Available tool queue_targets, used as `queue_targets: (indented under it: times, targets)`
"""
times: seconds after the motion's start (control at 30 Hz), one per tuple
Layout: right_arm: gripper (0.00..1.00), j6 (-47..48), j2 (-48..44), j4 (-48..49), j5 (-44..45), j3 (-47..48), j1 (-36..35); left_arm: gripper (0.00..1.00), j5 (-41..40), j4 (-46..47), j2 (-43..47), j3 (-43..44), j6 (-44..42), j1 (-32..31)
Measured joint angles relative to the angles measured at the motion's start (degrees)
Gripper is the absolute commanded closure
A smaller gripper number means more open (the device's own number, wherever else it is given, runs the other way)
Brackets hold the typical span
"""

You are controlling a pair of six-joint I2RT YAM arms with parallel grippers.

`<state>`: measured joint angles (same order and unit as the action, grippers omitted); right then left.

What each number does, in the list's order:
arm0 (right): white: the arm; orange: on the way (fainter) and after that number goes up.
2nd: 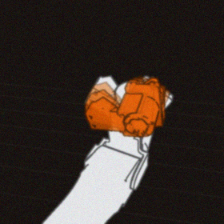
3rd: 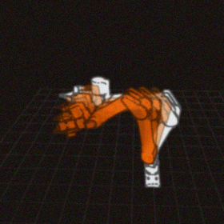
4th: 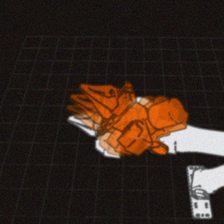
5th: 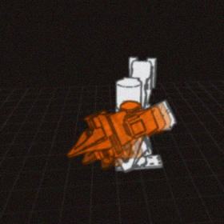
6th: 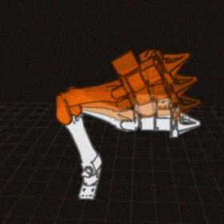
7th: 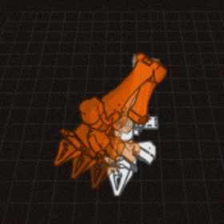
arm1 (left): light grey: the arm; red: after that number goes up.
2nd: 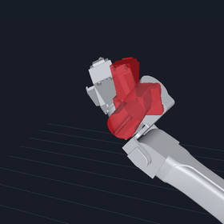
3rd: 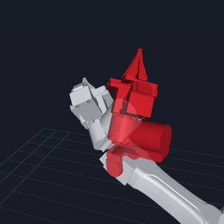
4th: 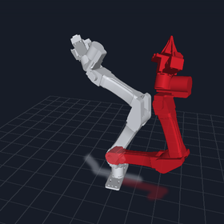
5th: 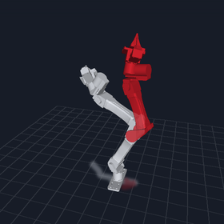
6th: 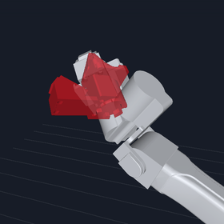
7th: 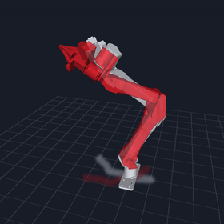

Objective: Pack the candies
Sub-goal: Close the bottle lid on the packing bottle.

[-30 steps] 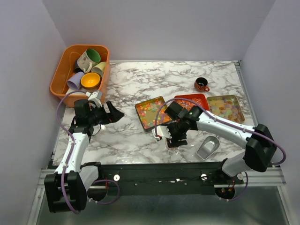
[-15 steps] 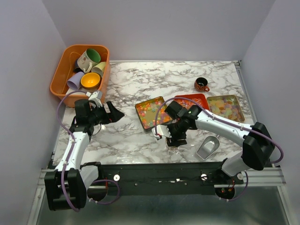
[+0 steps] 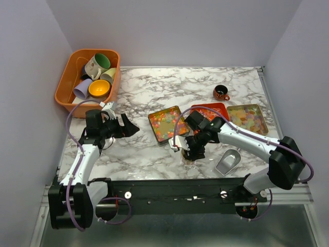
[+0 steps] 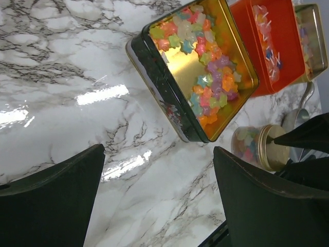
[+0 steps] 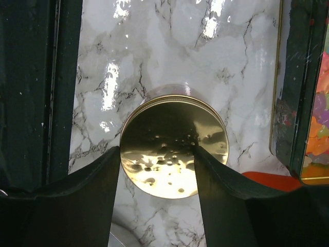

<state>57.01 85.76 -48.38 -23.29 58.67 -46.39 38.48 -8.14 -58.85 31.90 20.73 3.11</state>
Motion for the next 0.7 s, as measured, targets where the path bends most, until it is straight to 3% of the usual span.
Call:
queue_targets:
  times: [0.3,0.47,0.57,0.6,0.7]
  targets:
    - [0.37,-1.99,-1.88,9.53,0.35,-4.20,0.00,0.03,-0.28,-1.81,1.38,0.28,-6.45,-14.73]
    - [0.35,-1.55,-3.13,7.39,1.11,-2.62,0.31,0.02,-1.68,-0.96,4.39,0.28,-8.46,-25.03]
    - [0.25,-2.27,-2.84,-2.19,1.42,3.82,3.17,0.02,-2.93,1.86,7.37,-1.01,-9.16,-31.36]
    - [0.16,-3.02,-2.84,-4.39,1.42,6.71,4.24,0.02,-3.63,3.34,8.68,-2.29,-9.44,-33.18]
    - [0.02,-6.99,-3.48,-8.98,1.51,19.96,7.85,0.02,-6.16,7.41,11.61,-7.02,-9.57,-38.32]
